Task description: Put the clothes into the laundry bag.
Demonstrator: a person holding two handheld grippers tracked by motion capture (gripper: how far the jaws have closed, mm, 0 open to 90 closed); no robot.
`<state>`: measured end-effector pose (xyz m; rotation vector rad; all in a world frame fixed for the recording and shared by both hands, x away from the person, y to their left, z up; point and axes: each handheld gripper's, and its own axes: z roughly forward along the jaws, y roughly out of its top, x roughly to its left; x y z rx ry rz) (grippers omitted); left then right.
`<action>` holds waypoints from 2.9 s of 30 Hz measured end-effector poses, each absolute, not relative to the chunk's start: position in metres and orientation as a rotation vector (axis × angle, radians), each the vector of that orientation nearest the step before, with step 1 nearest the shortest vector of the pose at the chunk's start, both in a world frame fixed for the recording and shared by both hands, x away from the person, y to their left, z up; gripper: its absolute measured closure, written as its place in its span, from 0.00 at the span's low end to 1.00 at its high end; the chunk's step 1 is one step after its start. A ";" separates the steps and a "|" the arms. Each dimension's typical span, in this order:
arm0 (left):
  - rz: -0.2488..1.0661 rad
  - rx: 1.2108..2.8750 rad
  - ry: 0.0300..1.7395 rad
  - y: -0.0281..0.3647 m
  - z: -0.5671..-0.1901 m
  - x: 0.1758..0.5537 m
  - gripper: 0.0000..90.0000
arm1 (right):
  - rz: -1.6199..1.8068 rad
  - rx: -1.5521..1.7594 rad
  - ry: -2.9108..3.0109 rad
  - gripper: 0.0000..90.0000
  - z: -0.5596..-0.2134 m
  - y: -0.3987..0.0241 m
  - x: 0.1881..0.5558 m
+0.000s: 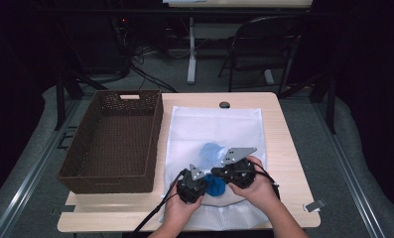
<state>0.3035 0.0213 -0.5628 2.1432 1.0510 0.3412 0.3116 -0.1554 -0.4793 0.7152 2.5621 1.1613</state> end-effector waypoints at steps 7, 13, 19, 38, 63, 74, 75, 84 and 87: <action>0.328 2.116 1.076 0.022 -0.558 0.314 0.88 | 1.158 0.712 2.562 0.99 -0.479 -0.155 0.312; 0.306 2.089 1.105 0.020 -0.558 0.320 0.88 | 1.159 0.704 2.565 0.99 -0.480 -0.154 0.312; 0.329 2.056 1.125 0.016 -0.558 0.325 0.88 | 1.160 0.711 2.567 0.99 -0.480 -0.155 0.311; 0.275 2.081 1.085 0.022 -0.553 0.313 0.72 | 1.166 0.720 2.557 0.99 -0.479 -0.158 0.313; 0.286 2.057 1.105 0.020 -0.561 0.323 0.99 | 1.156 0.713 2.565 0.99 -0.481 -0.155 0.312; 0.260 2.074 1.084 0.020 -0.557 0.319 0.91 | 1.163 0.721 2.562 0.99 -0.480 -0.157 0.312; 0.244 2.074 1.081 0.020 -0.555 0.318 0.88 | 1.163 0.718 2.562 0.99 -0.480 -0.157 0.312; 0.240 2.089 1.059 0.025 -0.545 0.309 0.77 | 1.171 0.724 2.558 0.99 -0.479 -0.158 0.313; 0.240 2.090 1.054 0.026 -0.544 0.307 0.74 | 1.170 0.723 2.558 0.99 -0.479 -0.158 0.313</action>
